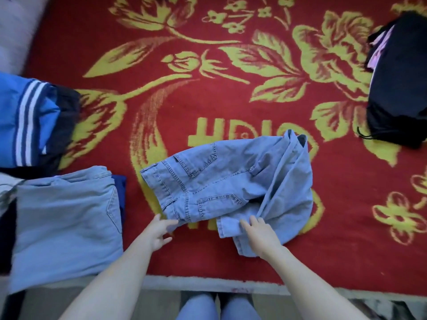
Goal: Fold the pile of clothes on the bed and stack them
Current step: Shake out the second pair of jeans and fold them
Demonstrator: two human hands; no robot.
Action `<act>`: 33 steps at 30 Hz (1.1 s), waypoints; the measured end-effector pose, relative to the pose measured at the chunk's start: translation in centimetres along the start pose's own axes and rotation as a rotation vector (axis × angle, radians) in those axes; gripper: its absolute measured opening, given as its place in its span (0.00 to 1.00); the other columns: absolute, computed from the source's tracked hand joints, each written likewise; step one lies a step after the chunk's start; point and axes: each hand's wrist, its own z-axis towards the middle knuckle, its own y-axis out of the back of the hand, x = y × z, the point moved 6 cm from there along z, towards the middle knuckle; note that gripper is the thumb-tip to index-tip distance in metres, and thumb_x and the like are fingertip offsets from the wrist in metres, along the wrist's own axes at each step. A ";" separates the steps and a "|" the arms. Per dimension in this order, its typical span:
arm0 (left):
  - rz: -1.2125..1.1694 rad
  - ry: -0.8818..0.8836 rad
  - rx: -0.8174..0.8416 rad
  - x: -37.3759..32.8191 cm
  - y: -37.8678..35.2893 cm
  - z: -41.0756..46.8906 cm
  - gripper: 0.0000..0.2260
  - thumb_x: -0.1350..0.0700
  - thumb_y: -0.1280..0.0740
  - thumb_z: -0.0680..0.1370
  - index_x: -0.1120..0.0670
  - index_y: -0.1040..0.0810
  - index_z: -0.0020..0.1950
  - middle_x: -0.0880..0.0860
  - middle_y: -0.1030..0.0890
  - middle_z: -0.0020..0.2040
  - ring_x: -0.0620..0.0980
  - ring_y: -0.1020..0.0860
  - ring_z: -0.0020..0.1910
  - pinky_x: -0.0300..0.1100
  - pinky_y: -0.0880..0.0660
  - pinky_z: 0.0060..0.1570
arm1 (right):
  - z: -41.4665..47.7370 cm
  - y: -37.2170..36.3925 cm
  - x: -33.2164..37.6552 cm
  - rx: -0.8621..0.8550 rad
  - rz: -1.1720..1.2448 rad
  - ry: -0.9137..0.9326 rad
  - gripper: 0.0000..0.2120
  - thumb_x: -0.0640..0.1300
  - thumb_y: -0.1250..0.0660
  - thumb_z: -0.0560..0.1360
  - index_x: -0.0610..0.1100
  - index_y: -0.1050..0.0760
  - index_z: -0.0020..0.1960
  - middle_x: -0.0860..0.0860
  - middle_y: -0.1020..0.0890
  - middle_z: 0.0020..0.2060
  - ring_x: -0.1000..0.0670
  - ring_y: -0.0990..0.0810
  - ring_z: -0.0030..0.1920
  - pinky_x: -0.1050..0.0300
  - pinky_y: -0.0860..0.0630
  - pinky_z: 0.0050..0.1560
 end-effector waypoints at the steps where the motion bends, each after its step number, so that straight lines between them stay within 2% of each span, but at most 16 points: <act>1: -0.018 0.035 0.013 0.3 -0.1 0.4 0.25 0.66 0.35 0.76 0.51 0.38 0.70 0.54 0.26 0.64 0.51 0.26 0.59 0.48 0.33 0.59 | -0.2 0.1 -0.2 0.014 -0.073 0.018 0.25 0.36 0.21 0.48 0.39 0.22 0.44 0.45 0.24 0.37 0.45 0.23 0.35 0.58 0.42 0.31; 2: -0.019 0.059 0.021 0.7 -0.4 0.4 0.19 0.66 0.34 0.76 0.52 0.33 0.63 0.55 0.23 0.56 0.49 0.25 0.48 0.45 0.31 0.52 | -0.6 0.2 -0.6 0.005 -0.084 0.034 0.26 0.35 0.21 0.35 0.42 0.25 0.31 0.48 0.28 0.27 0.48 0.27 0.26 0.59 0.46 0.26; 3: -0.008 0.079 0.024 1.2 -0.8 0.5 0.14 0.65 0.34 0.75 0.53 0.31 0.57 0.54 0.23 0.47 0.46 0.28 0.40 0.42 0.32 0.45 | -0.8 -0.1 -1.3 -0.012 -0.069 0.058 0.27 0.34 0.23 0.29 0.44 0.29 0.26 0.49 0.30 0.23 0.50 0.30 0.22 0.59 0.48 0.25; 4: -0.002 0.098 0.032 1.7 -1.4 0.2 0.11 0.64 0.33 0.75 0.54 0.30 0.53 0.52 0.25 0.41 0.46 0.30 0.37 0.40 0.33 0.40 | -1.3 -0.2 -2.0 -0.010 -0.072 0.083 0.27 0.33 0.24 0.29 0.45 0.31 0.24 0.49 0.32 0.21 0.50 0.31 0.21 0.60 0.48 0.25; 6: 0.013 0.104 0.039 2.6 -2.6 -0.5 0.07 0.63 0.33 0.74 0.54 0.28 0.48 0.52 0.27 0.38 0.46 0.31 0.35 0.39 0.35 0.36 | -2.9 1.1 -3.5 -0.079 -0.139 0.136 0.24 0.33 0.23 0.34 0.45 0.31 0.25 0.50 0.32 0.22 0.50 0.31 0.21 0.61 0.47 0.24; 8: 0.028 0.026 -0.006 2.4 -2.9 -1.4 0.05 0.64 0.33 0.74 0.55 0.27 0.43 0.52 0.25 0.36 0.48 0.29 0.35 0.38 0.36 0.35 | -5.0 3.1 -5.8 -0.161 -0.223 0.194 0.15 0.35 0.26 0.48 0.45 0.30 0.27 0.50 0.30 0.23 0.49 0.30 0.22 0.60 0.40 0.21; 10: 0.019 -0.159 -0.092 0.8 -2.0 -2.8 0.04 0.63 0.33 0.73 0.57 0.23 0.47 0.55 0.23 0.38 0.52 0.26 0.38 0.40 0.33 0.37 | -7.6 5.7 -9.1 -0.265 -0.278 0.201 0.03 0.38 0.36 0.58 0.45 0.27 0.29 0.51 0.29 0.25 0.48 0.28 0.24 0.57 0.34 0.24; 11: 0.045 -0.259 -0.136 -0.2 -1.3 -3.3 0.07 0.60 0.32 0.72 0.58 0.22 0.50 0.57 0.22 0.42 0.55 0.24 0.43 0.42 0.30 0.42 | -8.9 7.0 -11.2 -0.308 -0.297 0.187 0.04 0.38 0.38 0.58 0.45 0.26 0.31 0.50 0.28 0.25 0.48 0.28 0.24 0.58 0.35 0.27; 13: 0.148 -0.374 -0.234 -2.3 0.3 -4.6 0.13 0.55 0.32 0.72 0.56 0.21 0.55 0.58 0.21 0.51 0.59 0.26 0.57 0.47 0.30 0.55 | -11.8 9.8 -15.7 -0.346 -0.318 0.063 0.10 0.35 0.35 0.52 0.42 0.24 0.33 0.48 0.27 0.26 0.45 0.28 0.25 0.57 0.34 0.30; 15: 0.055 -0.465 -0.186 -4.7 0.7 -6.0 0.10 0.58 0.35 0.75 0.56 0.23 0.57 0.56 0.21 0.53 0.57 0.25 0.56 0.47 0.30 0.55 | -15.3 12.6 -21.0 -0.375 -0.321 -0.192 0.15 0.27 0.32 0.50 0.36 0.22 0.36 0.42 0.25 0.27 0.41 0.28 0.26 0.51 0.27 0.25; 17: -0.126 -0.530 -0.073 -7.5 0.5 -7.6 0.08 0.63 0.38 0.77 0.58 0.24 0.55 0.56 0.21 0.47 0.54 0.23 0.45 0.44 0.28 0.46 | -18.4 15.4 -24.6 -0.341 -0.368 -0.461 0.21 0.26 0.25 0.51 0.34 0.21 0.43 0.38 0.23 0.35 0.37 0.24 0.32 0.47 0.24 0.29; 18: -0.168 -0.551 -0.053 -8.8 0.4 -8.3 0.07 0.64 0.39 0.77 0.57 0.25 0.53 0.55 0.22 0.44 0.52 0.24 0.40 0.44 0.28 0.42 | -19.7 16.5 -25.6 -0.261 -0.434 -0.587 0.24 0.30 0.24 0.58 0.38 0.22 0.53 0.39 0.22 0.45 0.36 0.23 0.42 0.46 0.22 0.37; 20: -0.226 -0.567 -0.041 -10.8 0.2 -9.4 0.04 0.62 0.40 0.78 0.56 0.26 0.47 0.54 0.24 0.39 0.50 0.26 0.35 0.42 0.29 0.36 | -21.4 16.3 -26.5 -0.139 -0.454 -0.677 0.25 0.42 0.40 0.77 0.51 0.39 0.72 0.46 0.34 0.68 0.43 0.32 0.64 0.51 0.27 0.55; 22: -0.317 -0.537 -0.028 -11.4 -0.1 -9.7 0.07 0.60 0.40 0.80 0.55 0.28 0.42 0.53 0.25 0.37 0.50 0.26 0.33 0.42 0.30 0.35 | -21.4 14.8 -25.6 -0.016 -0.368 -0.702 0.25 0.42 0.49 0.79 0.55 0.48 0.75 0.48 0.43 0.73 0.47 0.40 0.70 0.54 0.32 0.62; 27: -0.275 -0.389 0.004 -7.9 -0.8 -8.7 0.10 0.61 0.38 0.78 0.53 0.32 0.38 0.52 0.28 0.35 0.44 0.27 0.19 0.39 0.33 0.34 | -15.2 9.9 -17.4 -0.047 -0.191 -0.520 0.24 0.44 0.43 0.76 0.52 0.38 0.71 0.49 0.34 0.66 0.47 0.36 0.68 0.55 0.30 0.58; 33: -0.202 -0.322 -0.034 -4.4 -1.3 -9.8 0.10 0.68 0.36 0.76 0.55 0.31 0.42 0.55 0.28 0.35 0.49 0.31 0.30 0.38 0.34 0.35 | -8.2 4.6 -4.2 0.014 0.077 -0.254 0.23 0.46 0.40 0.75 0.47 0.36 0.70 0.46 0.33 0.66 0.44 0.36 0.67 0.52 0.32 0.61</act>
